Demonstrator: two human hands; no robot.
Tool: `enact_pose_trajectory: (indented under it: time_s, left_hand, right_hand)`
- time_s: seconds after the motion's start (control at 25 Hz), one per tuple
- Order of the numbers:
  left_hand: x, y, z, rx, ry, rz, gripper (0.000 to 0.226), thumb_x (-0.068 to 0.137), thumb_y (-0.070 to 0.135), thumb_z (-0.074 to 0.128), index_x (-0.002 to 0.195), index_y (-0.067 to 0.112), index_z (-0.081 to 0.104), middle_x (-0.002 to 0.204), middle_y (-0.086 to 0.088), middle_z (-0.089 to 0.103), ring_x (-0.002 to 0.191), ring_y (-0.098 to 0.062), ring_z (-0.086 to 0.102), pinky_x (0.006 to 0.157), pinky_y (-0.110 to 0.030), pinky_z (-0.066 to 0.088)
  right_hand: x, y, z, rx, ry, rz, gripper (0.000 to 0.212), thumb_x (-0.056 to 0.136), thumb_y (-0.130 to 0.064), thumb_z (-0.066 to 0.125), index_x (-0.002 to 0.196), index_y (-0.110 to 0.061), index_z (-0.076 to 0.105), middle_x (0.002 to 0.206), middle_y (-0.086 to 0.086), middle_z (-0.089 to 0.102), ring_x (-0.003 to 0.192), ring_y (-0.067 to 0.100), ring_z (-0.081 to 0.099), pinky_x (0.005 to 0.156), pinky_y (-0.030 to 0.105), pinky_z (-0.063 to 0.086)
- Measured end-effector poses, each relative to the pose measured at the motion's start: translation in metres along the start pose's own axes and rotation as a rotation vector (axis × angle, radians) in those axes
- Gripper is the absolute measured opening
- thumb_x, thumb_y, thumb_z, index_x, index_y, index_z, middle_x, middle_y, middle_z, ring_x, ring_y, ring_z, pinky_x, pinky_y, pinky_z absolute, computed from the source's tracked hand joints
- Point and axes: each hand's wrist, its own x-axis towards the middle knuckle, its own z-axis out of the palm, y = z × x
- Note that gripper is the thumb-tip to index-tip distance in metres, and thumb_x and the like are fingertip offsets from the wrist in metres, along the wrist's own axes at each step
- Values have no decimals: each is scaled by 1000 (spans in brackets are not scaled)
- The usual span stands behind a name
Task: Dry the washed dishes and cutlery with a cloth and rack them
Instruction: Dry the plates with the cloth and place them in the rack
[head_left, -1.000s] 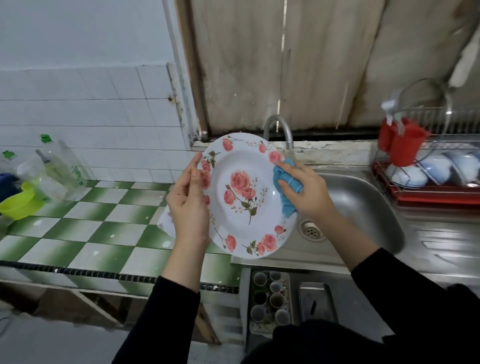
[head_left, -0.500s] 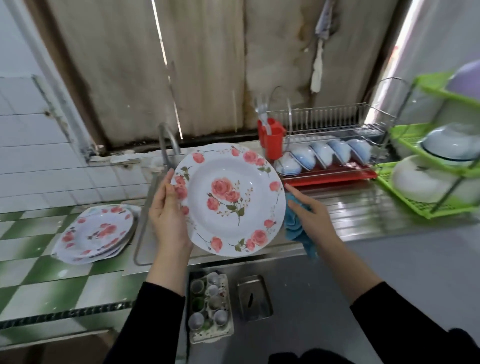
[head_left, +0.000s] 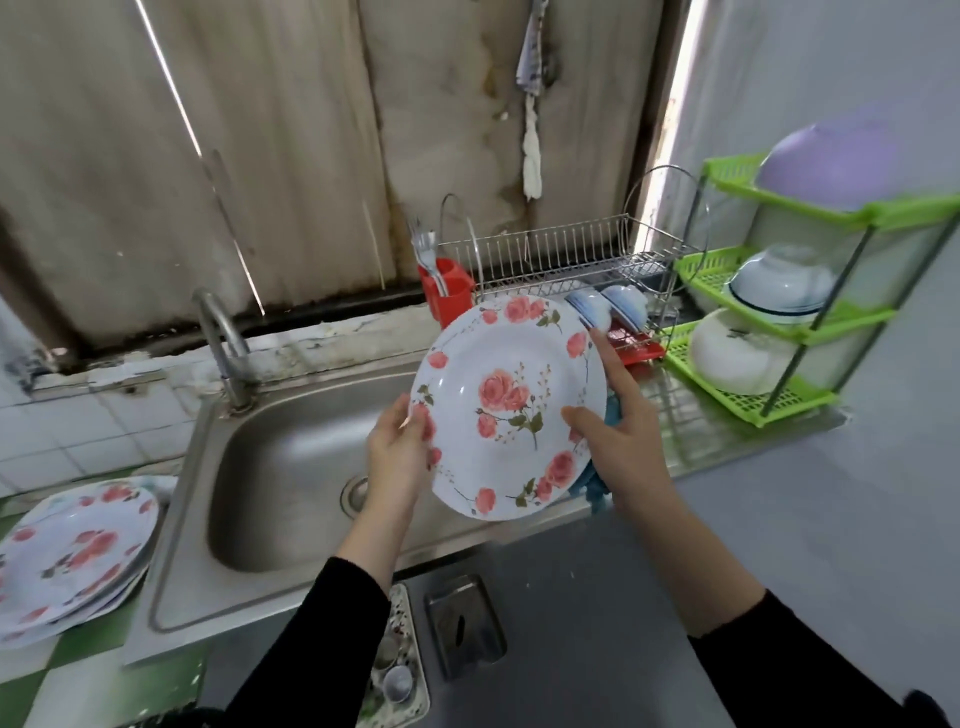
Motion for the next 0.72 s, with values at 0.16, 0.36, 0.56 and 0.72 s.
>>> enact_pose_trajectory:
  time_s: [0.16, 0.36, 0.56, 0.72]
  left_hand:
    - [28, 38, 39, 363, -160, 302, 43, 100, 18, 50, 142, 24, 42, 120, 20, 45, 89, 13, 47, 72, -3, 42]
    - [112, 95, 69, 717, -166, 751, 52, 98, 16, 50, 148, 18, 36, 153, 2, 34, 144, -14, 21, 120, -31, 13]
    - [185, 131, 89, 1030, -303, 889, 60, 101, 26, 44, 154, 18, 17, 162, -1, 9, 149, -16, 2, 119, -30, 1]
    - [217, 131, 93, 1113, -374, 877, 57, 104, 37, 33, 154, 20, 14, 162, 2, 6, 149, -15, -1, 122, -38, 4]
  right_hand:
    - [30, -25, 5, -403, 118, -160, 76, 83, -2, 59, 142, -46, 37, 117, 3, 51, 99, -5, 46, 81, 1, 35]
    - [75, -69, 30, -646, 205, -372, 69, 88, -9, 59, 144, -41, 36, 108, 2, 40, 82, 1, 36, 69, 8, 31]
    - [121, -103, 55, -728, 305, -538, 62, 91, -13, 57, 144, -40, 40, 113, -1, 36, 80, -2, 32, 73, 1, 33]
    - [161, -114, 71, -763, 330, -555, 63, 92, -13, 55, 145, -41, 36, 118, -1, 35, 81, 0, 30, 78, 16, 36]
